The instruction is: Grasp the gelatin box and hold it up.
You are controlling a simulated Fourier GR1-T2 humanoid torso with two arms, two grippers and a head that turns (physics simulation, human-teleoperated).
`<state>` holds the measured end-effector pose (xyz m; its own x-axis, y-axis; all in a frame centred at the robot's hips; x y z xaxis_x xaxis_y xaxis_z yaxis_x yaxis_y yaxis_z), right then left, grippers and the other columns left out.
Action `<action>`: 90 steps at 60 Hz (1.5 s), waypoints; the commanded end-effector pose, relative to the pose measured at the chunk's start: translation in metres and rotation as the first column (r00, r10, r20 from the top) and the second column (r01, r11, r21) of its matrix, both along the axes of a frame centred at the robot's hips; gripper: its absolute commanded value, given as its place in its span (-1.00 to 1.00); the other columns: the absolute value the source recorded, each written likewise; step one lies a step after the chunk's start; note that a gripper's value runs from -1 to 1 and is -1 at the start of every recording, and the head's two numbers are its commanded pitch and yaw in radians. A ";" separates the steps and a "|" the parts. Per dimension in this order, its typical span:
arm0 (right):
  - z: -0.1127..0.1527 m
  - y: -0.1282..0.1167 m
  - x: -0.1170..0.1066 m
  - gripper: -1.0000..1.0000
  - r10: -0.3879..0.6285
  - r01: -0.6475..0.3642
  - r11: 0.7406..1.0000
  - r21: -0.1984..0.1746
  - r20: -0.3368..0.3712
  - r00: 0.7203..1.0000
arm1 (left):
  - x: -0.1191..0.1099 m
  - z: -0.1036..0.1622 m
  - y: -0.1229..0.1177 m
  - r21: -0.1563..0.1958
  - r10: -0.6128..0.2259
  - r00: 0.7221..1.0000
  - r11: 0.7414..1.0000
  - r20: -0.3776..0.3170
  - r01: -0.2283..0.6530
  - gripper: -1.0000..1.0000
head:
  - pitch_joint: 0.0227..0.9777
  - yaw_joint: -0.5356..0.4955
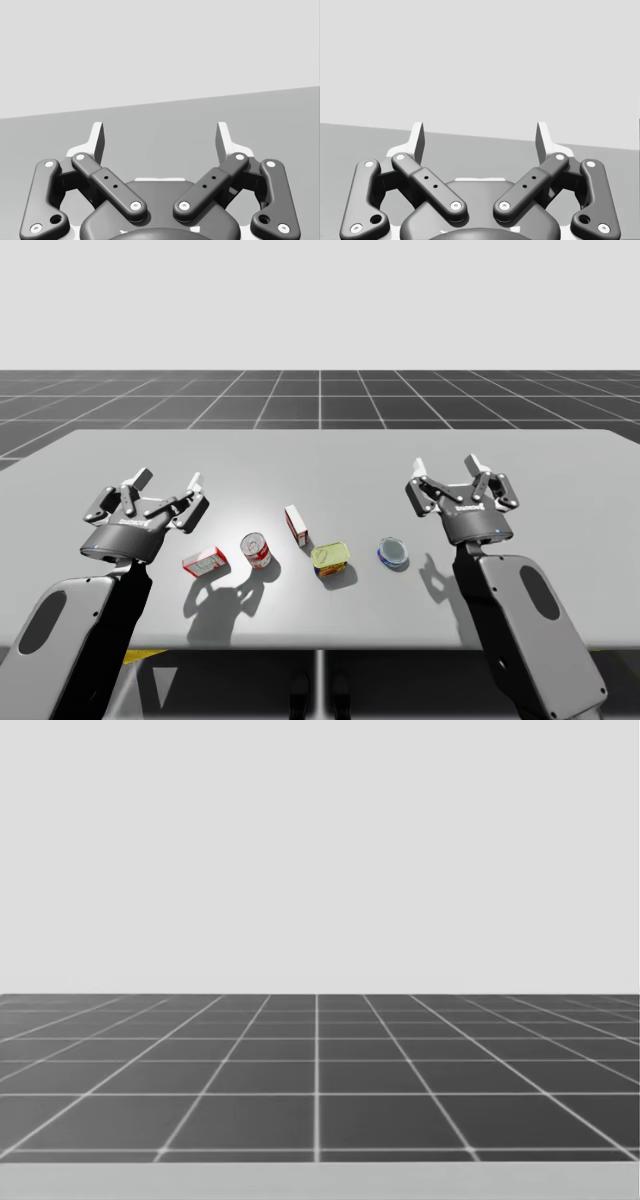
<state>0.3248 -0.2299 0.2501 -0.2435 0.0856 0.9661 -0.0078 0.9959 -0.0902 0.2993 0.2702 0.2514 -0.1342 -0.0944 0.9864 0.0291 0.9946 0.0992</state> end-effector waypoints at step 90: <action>-0.007 0.012 0.001 -1.00 0.098 -0.099 0.995 -0.004 -0.105 0.990 | -0.006 0.014 0.004 -0.081 -0.083 0.997 0.993 -0.007 0.082 -1.00 | 0.72 0.87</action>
